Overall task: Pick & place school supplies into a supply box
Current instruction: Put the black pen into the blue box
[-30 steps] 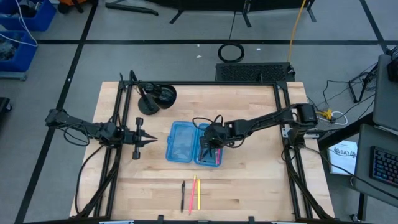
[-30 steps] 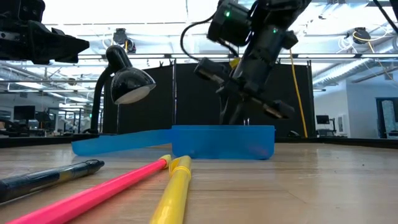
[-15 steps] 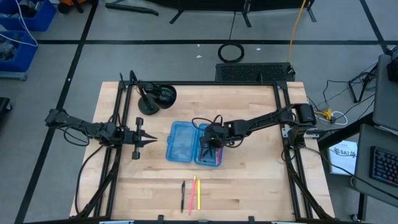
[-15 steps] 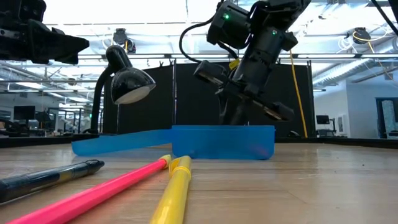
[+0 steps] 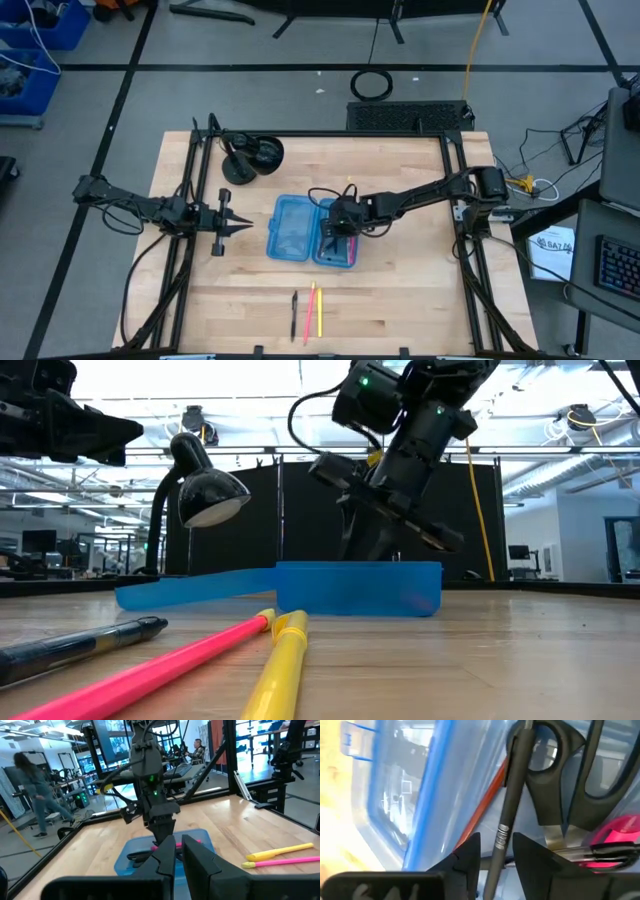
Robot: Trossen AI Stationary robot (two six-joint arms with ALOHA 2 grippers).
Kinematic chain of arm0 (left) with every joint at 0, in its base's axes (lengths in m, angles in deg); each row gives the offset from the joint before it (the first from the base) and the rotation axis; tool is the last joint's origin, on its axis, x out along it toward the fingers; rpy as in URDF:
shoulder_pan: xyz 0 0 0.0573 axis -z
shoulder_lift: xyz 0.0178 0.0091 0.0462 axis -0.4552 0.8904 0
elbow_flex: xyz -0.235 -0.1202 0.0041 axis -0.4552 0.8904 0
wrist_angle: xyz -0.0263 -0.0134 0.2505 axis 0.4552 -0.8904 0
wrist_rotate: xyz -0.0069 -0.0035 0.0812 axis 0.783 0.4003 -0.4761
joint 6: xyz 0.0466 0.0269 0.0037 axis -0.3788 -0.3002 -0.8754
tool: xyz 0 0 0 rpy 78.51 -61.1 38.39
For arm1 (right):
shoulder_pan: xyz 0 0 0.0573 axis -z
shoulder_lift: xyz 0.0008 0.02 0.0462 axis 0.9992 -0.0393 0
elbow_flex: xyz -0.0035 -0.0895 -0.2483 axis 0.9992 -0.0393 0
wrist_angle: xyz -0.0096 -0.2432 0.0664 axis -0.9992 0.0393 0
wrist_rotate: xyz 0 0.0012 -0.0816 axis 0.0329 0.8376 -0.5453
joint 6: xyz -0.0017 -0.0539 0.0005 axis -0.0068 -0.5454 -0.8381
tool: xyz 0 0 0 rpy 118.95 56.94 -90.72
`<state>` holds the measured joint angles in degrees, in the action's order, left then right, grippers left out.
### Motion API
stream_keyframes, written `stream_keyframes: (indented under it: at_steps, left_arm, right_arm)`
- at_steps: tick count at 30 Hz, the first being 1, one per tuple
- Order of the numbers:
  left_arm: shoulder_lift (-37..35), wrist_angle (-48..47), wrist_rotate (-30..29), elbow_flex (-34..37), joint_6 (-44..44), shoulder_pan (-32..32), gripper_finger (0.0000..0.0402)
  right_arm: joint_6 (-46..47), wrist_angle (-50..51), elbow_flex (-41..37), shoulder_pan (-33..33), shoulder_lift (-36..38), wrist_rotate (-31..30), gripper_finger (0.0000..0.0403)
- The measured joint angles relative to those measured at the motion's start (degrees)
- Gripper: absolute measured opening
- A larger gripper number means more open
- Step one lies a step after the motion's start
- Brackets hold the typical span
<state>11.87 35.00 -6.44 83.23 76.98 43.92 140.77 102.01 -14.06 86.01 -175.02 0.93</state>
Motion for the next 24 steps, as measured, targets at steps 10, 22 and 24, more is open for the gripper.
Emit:
stream_keyframes:
  at_steps: [10,22,24]
  left_arm:
    - [0.0,-0.2,0.1,0.0,0.5,0.1,0.0037]
    - [0.0,-0.5,-0.1,0.0,0.3,0.1,0.0037]
    - [0.0,-0.5,-0.2,0.0,0.5,0.1,0.0037]
  right_arm:
    - [-8.7,-1.0,0.0,0.3,11.2,-3.0,0.0113]
    - [-42.2,7.6,0.0,-10.8,38.6,-27.4,0.0052]
    - [-44.8,12.2,0.0,-13.7,41.0,-31.0,0.0035]
